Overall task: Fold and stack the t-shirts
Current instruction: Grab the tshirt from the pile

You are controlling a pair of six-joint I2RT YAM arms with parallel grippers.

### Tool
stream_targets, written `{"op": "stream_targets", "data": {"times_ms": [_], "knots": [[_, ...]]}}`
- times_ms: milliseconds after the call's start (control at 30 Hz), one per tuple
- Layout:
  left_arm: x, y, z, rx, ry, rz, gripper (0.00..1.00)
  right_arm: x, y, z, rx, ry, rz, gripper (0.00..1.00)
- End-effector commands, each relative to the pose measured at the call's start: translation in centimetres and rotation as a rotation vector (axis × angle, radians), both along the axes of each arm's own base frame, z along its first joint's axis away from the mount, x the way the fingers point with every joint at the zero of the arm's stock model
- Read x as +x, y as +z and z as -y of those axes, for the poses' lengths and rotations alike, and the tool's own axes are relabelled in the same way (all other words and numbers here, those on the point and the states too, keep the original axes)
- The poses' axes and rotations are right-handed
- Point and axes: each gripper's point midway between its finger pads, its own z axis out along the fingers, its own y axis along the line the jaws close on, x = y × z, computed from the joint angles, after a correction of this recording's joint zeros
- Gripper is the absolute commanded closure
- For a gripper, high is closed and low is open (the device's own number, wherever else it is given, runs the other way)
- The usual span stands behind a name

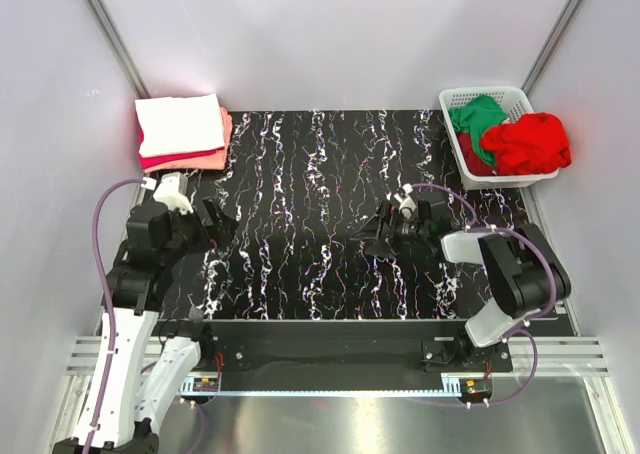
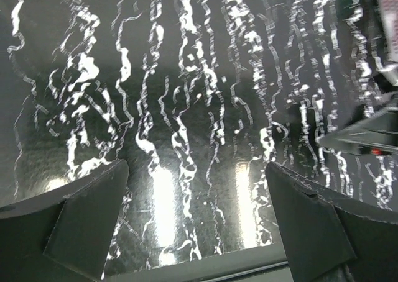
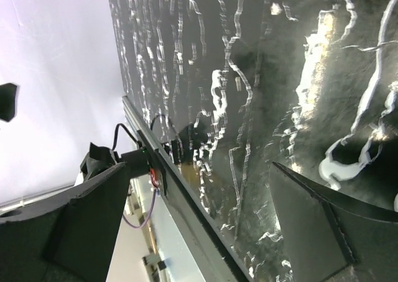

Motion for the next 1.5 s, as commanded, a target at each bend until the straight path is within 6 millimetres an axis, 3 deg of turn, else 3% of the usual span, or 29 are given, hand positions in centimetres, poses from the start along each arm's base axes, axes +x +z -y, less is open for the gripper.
{"op": "stream_targets", "data": {"times_ms": [0,67,133,167,233,267,333,367,433,467,500,533,567,633,667,700,767,833,1000,1167,1367,1467], "knots": [[0.1,0.7,-0.9,0.03,0.048,0.0,0.01,0.6,2.9,0.7,-0.025,-0.035,0.115,0.0],[0.1,0.2,-1.5,0.046,0.076,0.009,0.01,1.8,4.2,1.4,-0.09,-0.073,0.169,0.0],[0.3,0.1,-0.8,0.035,0.046,0.007,0.01,3.5,7.3,2.5,-0.186,-0.1,0.312,0.0],[0.2,-0.2,-0.5,0.034,0.028,-0.008,0.01,5.8,9.5,4.4,-0.296,-0.202,0.353,0.0],[0.6,-0.9,-0.7,0.042,0.043,-0.037,0.01,8.3,13.9,7.2,-0.419,-0.303,0.506,0.0],[0.7,-1.1,-0.8,0.048,0.049,-0.046,0.01,10.5,17.3,10.5,-0.507,-0.439,0.539,0.0],[1.0,-1.3,-1.4,0.062,0.09,-0.059,0.01,12.8,18.1,14.7,-0.601,-0.584,0.45,0.0],[1.0,-1.5,-1.6,0.065,0.103,-0.064,0.01,14.0,19.4,18.4,-0.627,-0.696,0.4,0.0],[1.0,-1.4,-1.9,0.068,0.12,-0.06,0.01,15.5,19.0,21.7,-0.617,-0.821,0.329,0.0],[1.0,-1.3,-1.9,0.067,0.12,-0.055,0.01,16.4,20.2,23.1,-0.612,-0.873,0.35,0.0],[0.9,-1.2,-1.9,0.067,0.117,-0.048,0.01,17.1,19.5,25.9,-0.669,-0.947,0.303,0.0],[0.9,-1.3,-1.9,0.065,0.116,-0.05,0.01,17.5,19.5,27.4,-0.708,-0.985,0.28,0.0],[0.9,-1.3,-1.8,0.064,0.112,-0.05,0.01,17.7,21.0,29.5,-0.767,-1.049,0.271,0.0],[0.8,-1.1,-1.7,0.062,0.105,-0.044,0.01,18.4,19.9,32.8,-0.847,-1.11,0.204,0.0],[0.8,-1.2,-1.7,0.062,0.103,-0.044,0.01,18.7,20.8,33.7,-0.856,-1.127,0.205,0.0],[0.8,-0.9,-1.7,0.06,0.104,-0.035,0.01,19.2,19.6,34.6,-0.88,-1.13,0.169,0.0],[0.8,-0.8,-1.7,0.06,0.105,-0.029,0.01,19.2,19.9,36.5,-0.93,-1.166,0.13,0.0],[0.7,-0.7,-1.8,0.06,0.106,-0.024,0.01,19.3,18.7,37.9,-1.008,-1.177,0.085,0.0],[0.6,-0.4,-1.9,0.059,0.113,-0.007,0.01,19.0,16.5,39.5,-1.057,-1.198,0.009,0.0],[0.6,-0.4,-1.8,0.058,0.108,-0.007,0.01,18.6,14.3,39.8,-1.046,-1.192,-0.033,0.0],[0.6,-0.5,-1.8,0.059,0.109,-0.009,0.01,19.6,11.1,40.3,-1.037,-1.169,-0.085,0.0],[0.5,-0.3,-2.0,0.059,0.119,-0.003,0.01,20.9,9.6,40.6,-1.016,-1.15,-0.072,0.1]]}}
